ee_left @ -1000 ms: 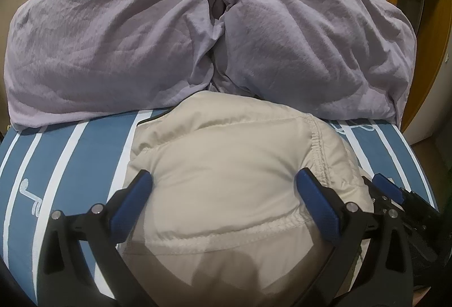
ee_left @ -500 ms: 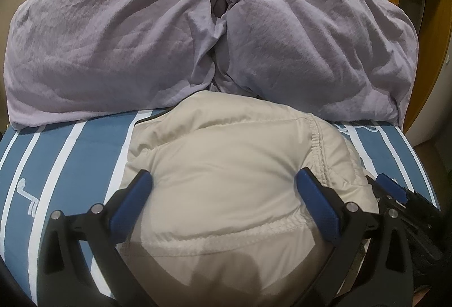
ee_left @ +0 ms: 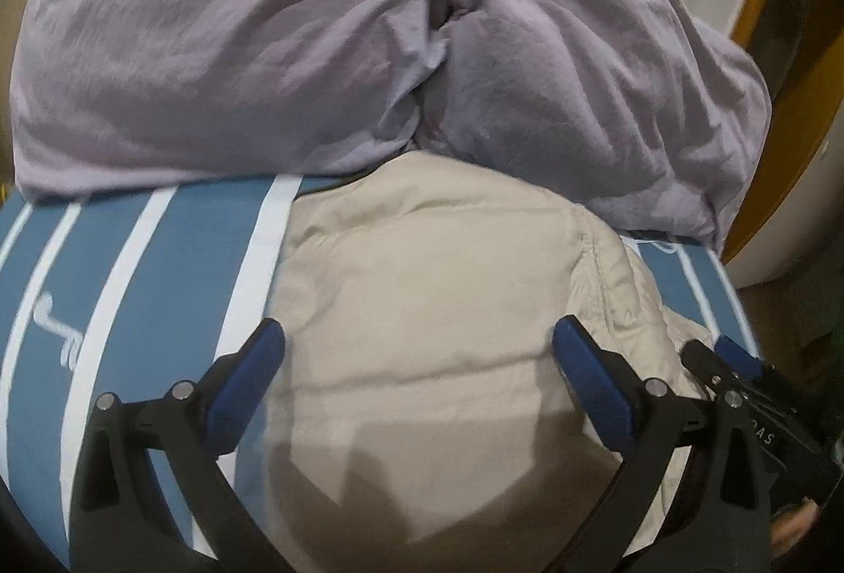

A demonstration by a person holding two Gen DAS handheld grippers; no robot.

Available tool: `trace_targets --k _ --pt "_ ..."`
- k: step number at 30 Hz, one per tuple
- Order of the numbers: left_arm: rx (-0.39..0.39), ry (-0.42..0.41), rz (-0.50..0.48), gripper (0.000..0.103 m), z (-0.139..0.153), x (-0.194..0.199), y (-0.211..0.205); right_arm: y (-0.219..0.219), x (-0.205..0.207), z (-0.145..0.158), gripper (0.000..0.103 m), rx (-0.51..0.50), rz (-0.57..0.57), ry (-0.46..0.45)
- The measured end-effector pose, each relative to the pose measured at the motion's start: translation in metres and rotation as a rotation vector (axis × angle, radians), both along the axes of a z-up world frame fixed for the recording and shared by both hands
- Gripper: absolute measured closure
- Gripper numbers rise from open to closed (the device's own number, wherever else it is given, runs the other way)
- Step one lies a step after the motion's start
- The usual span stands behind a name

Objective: Fold large clothes

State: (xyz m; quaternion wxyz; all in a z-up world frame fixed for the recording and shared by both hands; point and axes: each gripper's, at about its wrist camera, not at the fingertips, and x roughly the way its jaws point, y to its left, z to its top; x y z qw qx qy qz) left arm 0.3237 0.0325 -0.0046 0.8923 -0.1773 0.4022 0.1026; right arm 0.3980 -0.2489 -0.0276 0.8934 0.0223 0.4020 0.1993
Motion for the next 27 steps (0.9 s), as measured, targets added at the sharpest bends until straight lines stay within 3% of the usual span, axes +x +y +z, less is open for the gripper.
trace_targets --k 6,9,14,21,27 --pt "-0.169 0.009 0.054 0.002 -0.001 -0.026 0.044 -0.04 0.008 -0.008 0.013 0.187 0.005 0.198" --pt "-0.254 0.022 0.044 0.002 -0.006 -0.03 0.056 -0.052 0.014 -0.02 0.004 0.294 0.022 0.324" --pt "-0.386 0.065 0.033 0.002 -0.027 -0.032 0.064 -0.059 0.02 -0.05 0.001 0.464 0.029 0.523" --pt "-0.616 0.069 0.062 0.002 -0.056 -0.036 0.072 -0.051 0.025 -0.071 0.001 0.571 0.072 0.661" --pt "-0.761 0.055 0.077 0.002 -0.074 -0.033 0.075 -0.039 0.029 -0.081 0.001 0.609 0.119 0.732"
